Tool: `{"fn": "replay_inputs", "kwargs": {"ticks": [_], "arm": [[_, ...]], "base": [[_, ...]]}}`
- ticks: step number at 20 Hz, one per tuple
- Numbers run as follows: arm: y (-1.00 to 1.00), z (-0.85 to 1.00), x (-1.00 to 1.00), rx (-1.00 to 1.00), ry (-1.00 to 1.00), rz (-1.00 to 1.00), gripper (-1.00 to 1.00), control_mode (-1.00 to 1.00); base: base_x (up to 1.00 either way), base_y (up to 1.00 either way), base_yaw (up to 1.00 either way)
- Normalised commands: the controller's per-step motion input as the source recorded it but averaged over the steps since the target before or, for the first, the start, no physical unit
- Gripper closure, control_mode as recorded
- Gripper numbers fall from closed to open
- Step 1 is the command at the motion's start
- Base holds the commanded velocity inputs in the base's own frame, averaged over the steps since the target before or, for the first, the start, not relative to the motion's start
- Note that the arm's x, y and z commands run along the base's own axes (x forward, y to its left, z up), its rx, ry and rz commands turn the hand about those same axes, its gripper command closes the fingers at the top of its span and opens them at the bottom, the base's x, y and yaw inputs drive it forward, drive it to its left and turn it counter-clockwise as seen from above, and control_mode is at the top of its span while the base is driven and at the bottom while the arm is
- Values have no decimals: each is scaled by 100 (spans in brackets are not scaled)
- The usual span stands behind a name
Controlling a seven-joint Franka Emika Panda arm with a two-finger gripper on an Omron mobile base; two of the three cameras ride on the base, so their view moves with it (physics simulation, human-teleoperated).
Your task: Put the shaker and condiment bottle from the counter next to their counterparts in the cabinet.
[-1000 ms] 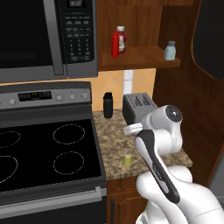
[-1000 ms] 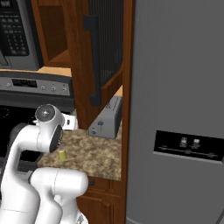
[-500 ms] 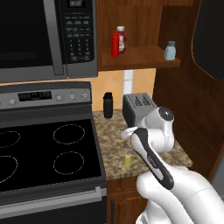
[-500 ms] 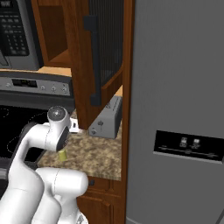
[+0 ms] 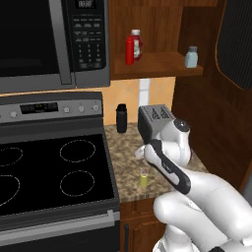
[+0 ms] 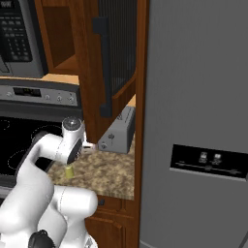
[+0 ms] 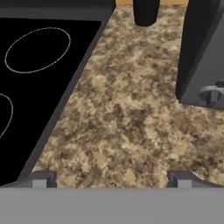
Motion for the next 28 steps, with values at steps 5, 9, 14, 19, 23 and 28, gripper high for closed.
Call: {"fn": "replay_inputs", "kwargs": {"ticks": [5,9,14,19,23,28], "arm": [[-5,-41,14,0,0,17,-100,-100],[0,-36,23,0,0,17,-100,-100],[0,-49,13,0,1,17,-100,-100],[0,-27,11,0,2,10,-100,-100],[-1,-8,10,2,0,10,-100,-100],[5,-24,7,0,4,4,-100,-100]], "base": [[0,0,0],[0,0,0],[0,0,0],[0,0,0],[0,0,0],[0,0,0]]}}
